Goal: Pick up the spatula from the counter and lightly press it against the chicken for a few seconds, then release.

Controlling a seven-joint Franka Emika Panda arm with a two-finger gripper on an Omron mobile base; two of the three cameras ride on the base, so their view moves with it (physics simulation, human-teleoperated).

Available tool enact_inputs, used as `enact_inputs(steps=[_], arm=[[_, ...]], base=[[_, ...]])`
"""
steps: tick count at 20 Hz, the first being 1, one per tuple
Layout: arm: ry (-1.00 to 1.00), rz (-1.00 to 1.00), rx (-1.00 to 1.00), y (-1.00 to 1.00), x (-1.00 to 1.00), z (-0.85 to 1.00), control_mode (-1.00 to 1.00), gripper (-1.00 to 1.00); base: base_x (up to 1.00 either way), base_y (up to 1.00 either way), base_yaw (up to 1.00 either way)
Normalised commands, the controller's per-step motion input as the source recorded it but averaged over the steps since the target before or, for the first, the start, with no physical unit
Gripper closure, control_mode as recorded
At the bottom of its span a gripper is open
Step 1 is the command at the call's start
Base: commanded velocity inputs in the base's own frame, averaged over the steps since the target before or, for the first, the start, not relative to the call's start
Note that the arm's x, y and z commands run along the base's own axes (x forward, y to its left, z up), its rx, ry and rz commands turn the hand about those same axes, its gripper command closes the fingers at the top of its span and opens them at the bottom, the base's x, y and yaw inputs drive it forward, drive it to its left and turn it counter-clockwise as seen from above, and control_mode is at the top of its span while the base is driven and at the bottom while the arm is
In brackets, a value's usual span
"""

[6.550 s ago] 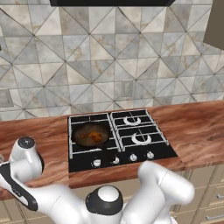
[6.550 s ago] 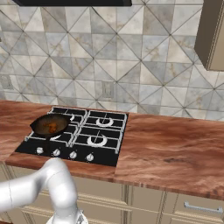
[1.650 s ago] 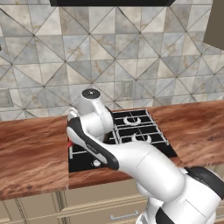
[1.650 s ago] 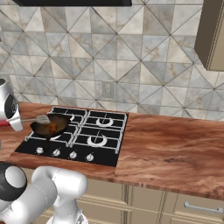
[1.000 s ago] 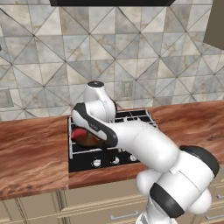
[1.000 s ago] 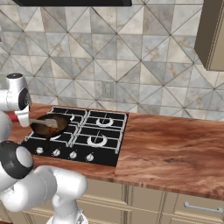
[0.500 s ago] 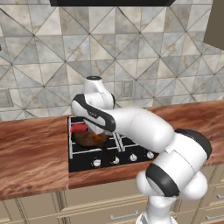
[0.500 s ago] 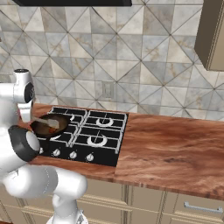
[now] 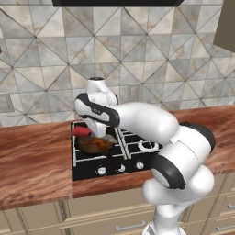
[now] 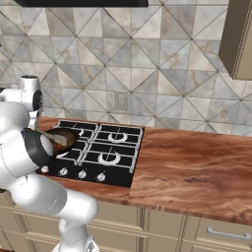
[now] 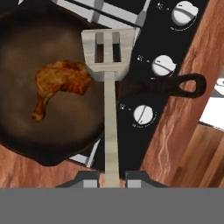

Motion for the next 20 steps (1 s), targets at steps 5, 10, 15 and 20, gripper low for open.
enact_inputs(steps=[5, 10, 15, 20], arm=[[0.0, -0.01, -0.01, 0.3, 0.09, -0.07, -1.0, 1.0], [0.0, -0.02, -0.01, 0.15, 0.2, -0.01, -1.0, 1.0], [0.0, -0.03, 0.0, 0.04, 0.21, -0.06, -1.0, 1.0], [0.0, -0.02, -0.01, 0.02, 0.17, -0.18, -1.0, 1.0]], base=[[0.0, 0.0, 0.0], [0.0, 0.0, 0.0], [0.0, 0.0, 0.0], [0.0, 0.0, 0.0]])
